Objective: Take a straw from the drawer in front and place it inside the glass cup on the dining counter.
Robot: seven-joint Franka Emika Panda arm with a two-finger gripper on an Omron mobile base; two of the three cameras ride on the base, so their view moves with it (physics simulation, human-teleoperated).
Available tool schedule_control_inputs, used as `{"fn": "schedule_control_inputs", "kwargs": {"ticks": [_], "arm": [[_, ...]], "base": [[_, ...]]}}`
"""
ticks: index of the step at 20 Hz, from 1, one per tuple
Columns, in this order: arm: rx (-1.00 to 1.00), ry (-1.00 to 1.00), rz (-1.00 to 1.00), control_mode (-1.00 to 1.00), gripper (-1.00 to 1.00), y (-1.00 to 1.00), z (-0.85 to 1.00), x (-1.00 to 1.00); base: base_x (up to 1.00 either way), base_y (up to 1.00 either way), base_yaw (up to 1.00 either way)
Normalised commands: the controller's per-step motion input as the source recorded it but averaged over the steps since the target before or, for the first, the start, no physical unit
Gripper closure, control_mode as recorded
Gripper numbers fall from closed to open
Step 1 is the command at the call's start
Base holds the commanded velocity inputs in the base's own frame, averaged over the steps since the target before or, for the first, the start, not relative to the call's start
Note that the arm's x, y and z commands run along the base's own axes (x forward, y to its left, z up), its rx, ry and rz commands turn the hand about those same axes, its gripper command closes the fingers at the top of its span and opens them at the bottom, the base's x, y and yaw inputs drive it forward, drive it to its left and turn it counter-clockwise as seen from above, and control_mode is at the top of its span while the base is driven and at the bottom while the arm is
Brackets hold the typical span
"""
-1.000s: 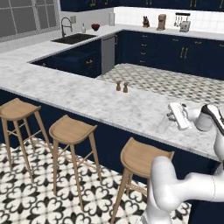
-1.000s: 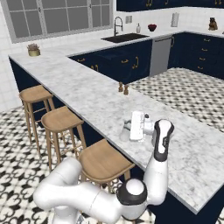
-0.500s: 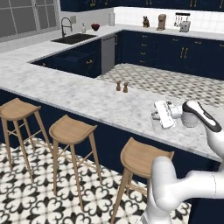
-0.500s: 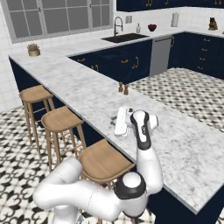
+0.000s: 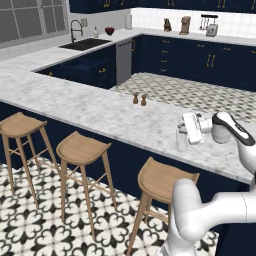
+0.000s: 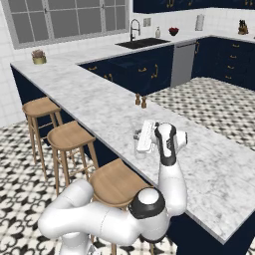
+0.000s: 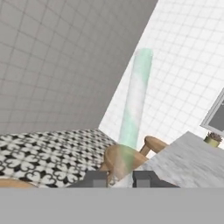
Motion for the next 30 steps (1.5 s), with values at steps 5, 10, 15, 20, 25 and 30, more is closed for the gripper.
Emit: {"fn": "schedule_control_inputs", "kwargs": {"ticks": [5, 10, 15, 20, 25, 30], "arm": [[0.00, -0.04, -0.01, -1.00, 1.00, -0.36, -0.49, -0.14], [-0.08, 0.00, -0.02, -1.00, 1.00, 0.00, -0.37, 0.09], [-0.04, 0.00, -0.01, -1.00, -1.00, -0.14, -0.17, -0.02], [0.00, 0.00, 0.00, -1.00, -1.00, -0.33, -0.05, -0.07], [-0.01, 0.00, 0.00, -1.00, -1.00, -0.07, 0.00, -0.07], [-0.03, 0.00, 0.00, -1.00, -1.00, 0.00, 0.00, 0.00]], "base": [[0.00, 0.00, 0.00], [0.00, 0.00, 0.00], [0.00, 0.00, 0.00], [0.00, 0.00, 0.00], [0.00, 0.00, 0.00], [0.00, 0.00, 0.00]]}}
